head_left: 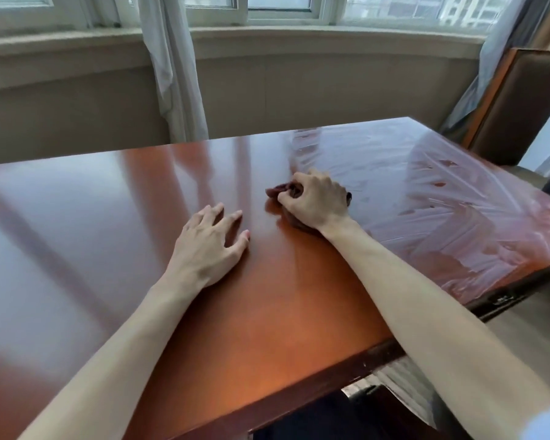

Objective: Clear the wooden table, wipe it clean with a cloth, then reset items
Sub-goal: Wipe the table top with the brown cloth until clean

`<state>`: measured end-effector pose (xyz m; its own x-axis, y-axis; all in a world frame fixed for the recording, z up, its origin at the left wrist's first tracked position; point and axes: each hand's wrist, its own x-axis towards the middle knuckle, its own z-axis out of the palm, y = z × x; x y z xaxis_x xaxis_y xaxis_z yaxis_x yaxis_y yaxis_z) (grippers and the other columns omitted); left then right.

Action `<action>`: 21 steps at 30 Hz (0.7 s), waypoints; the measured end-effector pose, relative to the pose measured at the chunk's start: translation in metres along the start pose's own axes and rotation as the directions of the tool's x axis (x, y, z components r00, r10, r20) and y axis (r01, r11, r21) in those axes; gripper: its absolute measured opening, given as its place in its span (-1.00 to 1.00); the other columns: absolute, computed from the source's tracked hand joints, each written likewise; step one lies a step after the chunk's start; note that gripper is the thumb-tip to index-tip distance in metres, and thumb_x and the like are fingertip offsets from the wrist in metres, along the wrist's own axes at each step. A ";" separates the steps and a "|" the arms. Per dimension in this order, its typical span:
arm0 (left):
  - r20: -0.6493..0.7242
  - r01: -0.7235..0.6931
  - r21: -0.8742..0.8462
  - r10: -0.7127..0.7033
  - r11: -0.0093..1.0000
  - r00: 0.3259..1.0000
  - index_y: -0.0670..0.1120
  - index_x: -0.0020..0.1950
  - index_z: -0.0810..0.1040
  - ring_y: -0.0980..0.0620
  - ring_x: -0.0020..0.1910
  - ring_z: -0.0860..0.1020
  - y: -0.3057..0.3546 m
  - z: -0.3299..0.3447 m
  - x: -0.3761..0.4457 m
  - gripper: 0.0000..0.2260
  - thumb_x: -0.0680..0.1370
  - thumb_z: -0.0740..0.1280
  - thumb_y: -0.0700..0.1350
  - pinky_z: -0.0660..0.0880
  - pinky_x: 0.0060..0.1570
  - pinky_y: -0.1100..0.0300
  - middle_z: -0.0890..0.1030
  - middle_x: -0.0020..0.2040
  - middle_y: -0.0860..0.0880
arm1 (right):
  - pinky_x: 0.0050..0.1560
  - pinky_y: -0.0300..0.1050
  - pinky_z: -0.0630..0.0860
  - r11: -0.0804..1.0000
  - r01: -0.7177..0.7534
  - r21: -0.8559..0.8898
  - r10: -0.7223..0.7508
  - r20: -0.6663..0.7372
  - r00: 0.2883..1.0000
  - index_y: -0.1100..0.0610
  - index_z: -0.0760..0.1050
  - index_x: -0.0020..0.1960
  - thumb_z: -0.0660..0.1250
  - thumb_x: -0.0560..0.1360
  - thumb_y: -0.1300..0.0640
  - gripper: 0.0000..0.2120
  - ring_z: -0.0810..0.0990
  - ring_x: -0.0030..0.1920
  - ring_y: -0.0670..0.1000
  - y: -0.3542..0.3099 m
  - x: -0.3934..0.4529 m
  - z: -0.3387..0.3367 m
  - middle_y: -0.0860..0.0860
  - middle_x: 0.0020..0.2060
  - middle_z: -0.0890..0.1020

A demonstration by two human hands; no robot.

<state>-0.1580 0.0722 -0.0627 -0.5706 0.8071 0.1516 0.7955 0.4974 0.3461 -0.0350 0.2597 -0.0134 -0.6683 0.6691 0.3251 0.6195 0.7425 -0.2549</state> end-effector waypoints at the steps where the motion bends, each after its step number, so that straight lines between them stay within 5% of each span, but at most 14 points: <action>1: -0.009 0.005 -0.004 -0.005 1.000 1.000 0.16 0.55 0.34 -0.07 0.59 0.13 0.000 0.000 0.000 -0.50 0.62 0.16 0.24 0.09 0.57 0.00 0.25 0.60 -0.05 | 0.00 0.01 0.49 1.000 -0.024 -0.014 0.024 0.002 1.000 -0.02 0.64 0.00 0.32 0.42 -0.25 -0.65 0.59 0.07 0.20 -0.004 0.004 0.001 0.04 -0.03 0.63; 5: -0.011 -0.005 -0.005 0.005 1.000 1.000 0.16 0.56 0.31 -0.06 0.60 0.11 0.001 0.001 0.000 -0.49 0.62 0.15 0.25 0.05 0.57 0.02 0.23 0.61 -0.05 | -0.02 -0.03 0.46 0.996 0.088 -0.008 -0.088 -0.099 0.991 -0.03 0.63 -0.10 0.31 0.39 -0.21 -0.71 0.56 -0.02 0.12 -0.014 -0.093 -0.019 -0.03 -0.12 0.60; 9: 0.002 -0.003 -0.010 0.003 1.000 1.000 0.18 0.57 0.29 -0.03 0.61 0.08 0.003 -0.001 -0.002 -0.49 0.63 0.14 0.25 0.03 0.58 0.04 0.19 0.62 -0.03 | 0.00 -0.06 0.52 0.963 0.247 0.109 -0.243 -0.041 0.969 -0.07 0.65 -0.08 0.34 0.37 -0.17 -0.76 0.53 -0.06 0.03 -0.019 -0.166 -0.034 -0.11 -0.12 0.58; 16: 0.000 -0.005 -0.006 0.005 1.000 1.000 0.15 0.57 0.31 -0.06 0.60 0.11 0.003 -0.002 -0.002 -0.48 0.62 0.15 0.25 0.05 0.57 0.02 0.22 0.61 -0.05 | -0.01 -0.01 0.38 0.996 -0.075 -0.049 0.074 -0.005 0.997 -0.02 0.64 0.00 0.34 0.44 -0.22 -0.68 0.56 0.12 0.20 -0.015 -0.034 -0.008 0.03 -0.02 0.62; 21: -0.013 -0.007 -0.005 0.007 1.000 1.000 0.14 0.56 0.32 -0.06 0.60 0.12 0.001 0.000 -0.001 -0.49 0.62 0.16 0.24 0.04 0.56 0.03 0.22 0.61 -0.06 | 0.03 -0.04 0.49 0.970 0.211 0.124 -0.209 -0.026 0.978 -0.05 0.64 -0.07 0.32 0.39 -0.16 -0.75 0.52 -0.05 0.06 -0.048 -0.179 -0.032 -0.08 -0.12 0.57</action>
<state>-0.1568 0.0714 -0.0627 -0.5674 0.8066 0.1660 0.7987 0.4899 0.3494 0.0680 0.1030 -0.0305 -0.7722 0.4982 0.3944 0.4088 0.8647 -0.2920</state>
